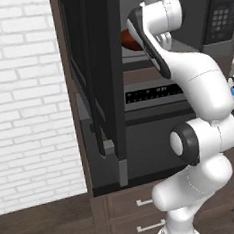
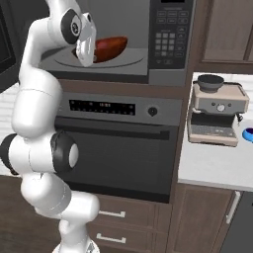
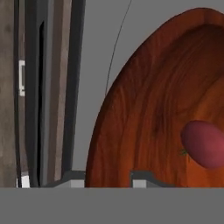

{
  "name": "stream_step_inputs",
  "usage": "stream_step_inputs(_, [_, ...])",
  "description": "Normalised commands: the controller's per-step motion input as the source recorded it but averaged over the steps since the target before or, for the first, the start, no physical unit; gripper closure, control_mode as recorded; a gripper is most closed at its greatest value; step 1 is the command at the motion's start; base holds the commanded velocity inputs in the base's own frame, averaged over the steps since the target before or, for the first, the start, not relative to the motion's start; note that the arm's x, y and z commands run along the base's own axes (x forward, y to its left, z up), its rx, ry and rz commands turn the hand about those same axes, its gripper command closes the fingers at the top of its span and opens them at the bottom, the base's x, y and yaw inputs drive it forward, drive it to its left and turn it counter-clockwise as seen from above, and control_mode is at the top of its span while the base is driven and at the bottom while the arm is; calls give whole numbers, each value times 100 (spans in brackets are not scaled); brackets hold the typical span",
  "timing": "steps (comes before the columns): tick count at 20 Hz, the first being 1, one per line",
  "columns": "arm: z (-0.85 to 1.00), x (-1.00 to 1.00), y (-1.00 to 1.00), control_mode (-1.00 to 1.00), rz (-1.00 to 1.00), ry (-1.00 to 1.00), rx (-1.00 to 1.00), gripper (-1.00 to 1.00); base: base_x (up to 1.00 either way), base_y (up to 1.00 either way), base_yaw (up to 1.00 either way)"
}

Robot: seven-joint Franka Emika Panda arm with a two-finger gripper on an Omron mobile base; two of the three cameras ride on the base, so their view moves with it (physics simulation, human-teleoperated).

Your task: Pick the tomato from the sink and place it in the bowl. Then pick the bowl and place it in the microwave. Then close the microwave door and press the start button.

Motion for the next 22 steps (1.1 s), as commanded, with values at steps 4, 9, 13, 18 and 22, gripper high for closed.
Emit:
stream_step_inputs(4, [-1, 11, 25, -100, 0, -1, -3, -100, 0, 0, 0])
stream_step_inputs(9, [10, -83, 18, -100, 0, -22, -3, -100, 0, 0, 0])
stream_step_inputs(13, [-8, -100, 45, -100, 0, -27, -5, -100, 0, 0, 0])
stream_step_inputs(18, [-54, -100, 46, -100, 0, -6, -1, -100, 0, 0, 0])
stream_step_inputs(22, [-47, -100, 3, -100, 7, 0, 4, -100, 0, 0, 0])
